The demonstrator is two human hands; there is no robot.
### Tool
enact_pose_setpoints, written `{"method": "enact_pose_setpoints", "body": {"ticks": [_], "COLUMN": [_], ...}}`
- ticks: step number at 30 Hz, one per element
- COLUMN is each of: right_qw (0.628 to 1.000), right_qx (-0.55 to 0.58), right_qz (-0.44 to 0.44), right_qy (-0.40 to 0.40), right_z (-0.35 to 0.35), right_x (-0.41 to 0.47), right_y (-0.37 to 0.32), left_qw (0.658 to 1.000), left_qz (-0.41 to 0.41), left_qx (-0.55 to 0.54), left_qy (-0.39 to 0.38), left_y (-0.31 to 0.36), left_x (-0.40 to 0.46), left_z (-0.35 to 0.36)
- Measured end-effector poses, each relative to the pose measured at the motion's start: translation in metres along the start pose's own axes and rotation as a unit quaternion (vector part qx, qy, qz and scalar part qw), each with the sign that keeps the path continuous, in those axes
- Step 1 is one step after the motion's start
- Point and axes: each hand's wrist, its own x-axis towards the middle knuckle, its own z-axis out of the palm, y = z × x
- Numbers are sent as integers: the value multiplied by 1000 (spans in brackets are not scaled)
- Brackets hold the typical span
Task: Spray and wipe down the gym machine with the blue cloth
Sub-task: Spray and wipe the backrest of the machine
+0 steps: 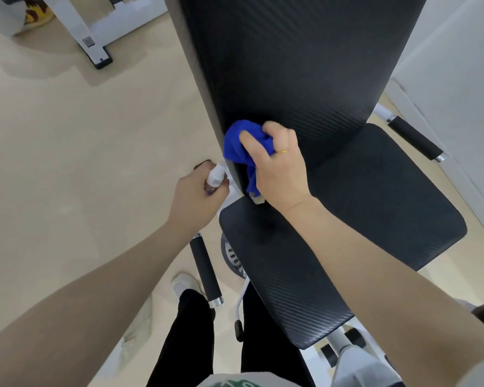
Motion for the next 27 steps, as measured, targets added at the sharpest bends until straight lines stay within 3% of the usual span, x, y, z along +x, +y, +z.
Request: {"method": "enact_pose_setpoints", "body": {"ticks": [3, 6, 11, 13, 16, 19, 20, 22, 24, 27], "right_qw": [994, 986, 994, 990, 999, 969, 957, 951, 942, 954], "right_qx": [-8, -70, 63, 93, 8, -30, 1, 133, 225, 182], "right_qz": [39, 43, 54, 51, 51, 206, 252, 275, 236, 126], "right_qy": [-104, -144, 64, 91, 8, -132, -143, -59, 80, 204], "right_z": [17, 43, 25, 20, 35, 41, 37, 17, -12, -41], "right_x": [-48, -95, -41, -23, -50, -79, -80, -60, -28, 19], "right_y": [24, 41, 15, 15, 40, 65, 66, 57, 43, 37], "left_qw": [1000, 1000, 999, 999, 996, 993, 992, 992, 992, 991], "left_qz": [-7, 0, -11, -7, 19, 32, 35, 33, 24, 17], "left_qx": [4, 28, 31, 28, 50, 71, 75, 72, 63, 69], "left_qy": [4, -11, -35, -45, -76, -92, -96, -97, -103, -110], "left_y": [1, -8, -20, -17, -13, -13, -13, -12, -8, -5], "left_x": [1, 0, -6, -8, -5, -3, -3, -2, -2, -1], "left_z": [5, 8, 17, 23, 29, 33, 34, 36, 38, 39]}}
